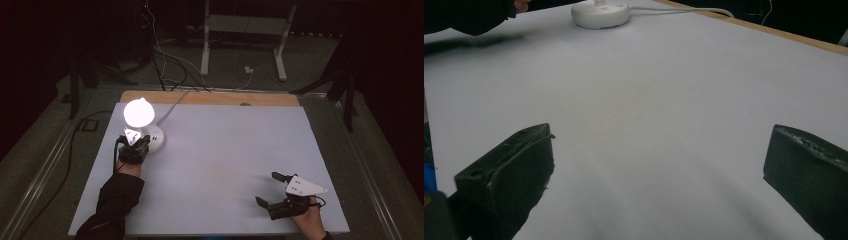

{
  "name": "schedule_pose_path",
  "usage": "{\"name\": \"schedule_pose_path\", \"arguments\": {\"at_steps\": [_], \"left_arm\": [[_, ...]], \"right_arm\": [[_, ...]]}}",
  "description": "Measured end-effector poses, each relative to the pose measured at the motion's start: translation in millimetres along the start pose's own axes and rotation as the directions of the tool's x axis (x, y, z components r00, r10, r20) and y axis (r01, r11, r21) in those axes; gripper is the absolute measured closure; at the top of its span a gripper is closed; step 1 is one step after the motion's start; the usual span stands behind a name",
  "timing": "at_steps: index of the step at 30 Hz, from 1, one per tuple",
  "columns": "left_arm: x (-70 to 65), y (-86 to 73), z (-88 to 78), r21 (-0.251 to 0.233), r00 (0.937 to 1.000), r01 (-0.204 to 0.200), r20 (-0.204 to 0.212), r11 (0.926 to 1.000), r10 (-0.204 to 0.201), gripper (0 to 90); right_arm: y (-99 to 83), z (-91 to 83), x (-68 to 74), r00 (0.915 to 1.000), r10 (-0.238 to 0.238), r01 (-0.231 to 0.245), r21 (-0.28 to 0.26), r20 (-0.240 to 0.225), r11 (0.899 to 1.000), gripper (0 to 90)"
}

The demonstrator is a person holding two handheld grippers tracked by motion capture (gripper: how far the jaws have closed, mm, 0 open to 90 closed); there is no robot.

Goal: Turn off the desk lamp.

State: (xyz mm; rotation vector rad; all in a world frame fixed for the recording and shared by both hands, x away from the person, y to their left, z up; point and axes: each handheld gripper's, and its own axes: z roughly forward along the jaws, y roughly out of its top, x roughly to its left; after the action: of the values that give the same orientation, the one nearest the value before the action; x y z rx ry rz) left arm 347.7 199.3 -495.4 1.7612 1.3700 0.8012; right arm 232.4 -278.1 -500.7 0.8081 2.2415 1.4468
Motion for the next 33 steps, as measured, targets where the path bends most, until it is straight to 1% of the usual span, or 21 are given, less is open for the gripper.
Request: {"name": "schedule_pose_path", "arguments": {"at_steps": [11,13,15,18,22,27,33], "left_arm": [[1.1,-5.7,6.1,0.019,0.9999,0.008,0.007,0.9998,-0.009,90.0],[1.1,-6.8,7.4,0.026,1.0000,0.004,0.008,0.9997,-0.004,90.0],[0.5,-7.5,9.1,0.036,0.9999,-0.012,0.008,0.9993,0.012,90.0],[0.2,-8.2,11.0,0.045,0.9999,-0.005,0.013,0.9990,0.004,90.0],[0.3,-9.0,12.2,0.050,0.9999,-0.012,0.007,0.9987,0.012,90.0],[1.8,-11.3,15.3,0.060,1.0000,-0.006,0.004,0.9982,0.005,90.0],[-0.6,-11.5,16.4,0.064,0.9998,-0.020,0.007,0.9978,0.020,90.0]], "right_arm": [[0.1,0.1,0.1,1.0000,0.001,-0.001,0.001,0.000,1.000,0.0],[0.1,0.1,0.0,1.0000,0.001,-0.001,0.000,0.000,1.000,0.0],[0.0,0.2,0.0,1.0000,0.000,0.000,0.001,0.000,1.000,0.0],[-0.1,0.4,-0.1,1.0000,0.001,-0.001,0.002,-0.001,1.000,0.0],[0.0,0.3,0.0,1.0000,-0.001,0.001,0.002,-0.001,1.000,0.0],[0.0,-0.1,0.0,1.0000,-0.001,0.001,0.001,-0.001,1.000,0.0],[0.0,-0.1,-0.1,1.0000,-0.002,0.002,0.001,-0.001,1.000,0.0]]}}
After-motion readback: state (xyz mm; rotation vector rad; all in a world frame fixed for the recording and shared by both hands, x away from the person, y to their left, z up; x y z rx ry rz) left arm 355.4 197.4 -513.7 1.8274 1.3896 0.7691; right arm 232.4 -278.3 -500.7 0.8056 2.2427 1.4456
